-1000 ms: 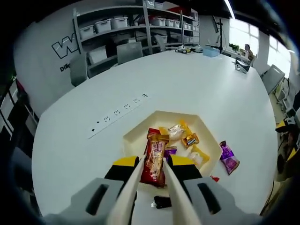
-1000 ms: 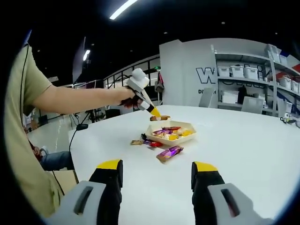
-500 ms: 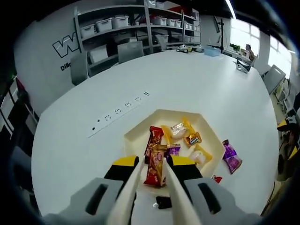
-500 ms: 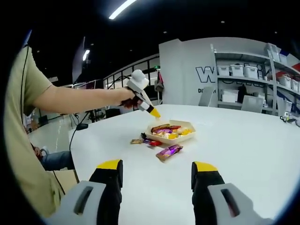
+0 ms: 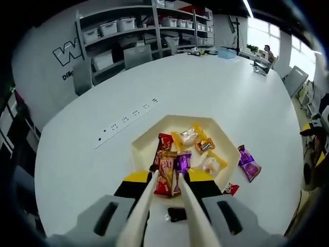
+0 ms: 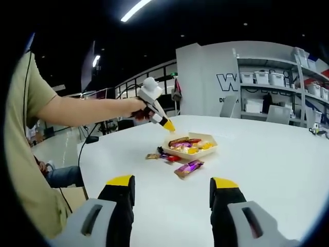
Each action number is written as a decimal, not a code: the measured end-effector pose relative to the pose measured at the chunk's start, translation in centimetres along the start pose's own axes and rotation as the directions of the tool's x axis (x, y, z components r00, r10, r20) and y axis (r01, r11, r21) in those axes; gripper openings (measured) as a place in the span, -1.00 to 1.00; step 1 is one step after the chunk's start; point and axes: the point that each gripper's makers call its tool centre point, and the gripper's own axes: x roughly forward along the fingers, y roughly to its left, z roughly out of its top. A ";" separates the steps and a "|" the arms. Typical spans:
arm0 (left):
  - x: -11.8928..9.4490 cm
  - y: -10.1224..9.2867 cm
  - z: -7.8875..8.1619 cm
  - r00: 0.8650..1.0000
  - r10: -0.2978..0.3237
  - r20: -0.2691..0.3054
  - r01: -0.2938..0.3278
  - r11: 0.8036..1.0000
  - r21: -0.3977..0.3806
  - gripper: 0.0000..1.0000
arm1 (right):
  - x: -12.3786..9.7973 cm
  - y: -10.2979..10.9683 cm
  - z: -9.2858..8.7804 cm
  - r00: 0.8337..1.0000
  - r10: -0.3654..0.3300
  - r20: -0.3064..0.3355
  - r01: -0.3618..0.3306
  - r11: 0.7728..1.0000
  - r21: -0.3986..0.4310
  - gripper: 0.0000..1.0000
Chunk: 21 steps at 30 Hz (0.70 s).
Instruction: Place the target food into the container with the food tongs after gripping and lifting it, then release it inside without dropping or visibly crushing the food.
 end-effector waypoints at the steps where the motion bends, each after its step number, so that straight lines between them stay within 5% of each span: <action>1: -0.1 -0.1 -0.1 1.000 -0.003 -0.001 0.003 1.000 0.006 -0.54 | 0.0 0.1 0.0 1.000 0.002 0.000 -0.002 1.000 0.000 0.13; 21: -2.2 -1.3 -2.2 1.000 -0.023 0.012 0.022 0.999 0.028 -0.54 | 0.5 1.0 -0.1 1.000 0.016 -0.007 -0.016 1.000 -0.002 0.13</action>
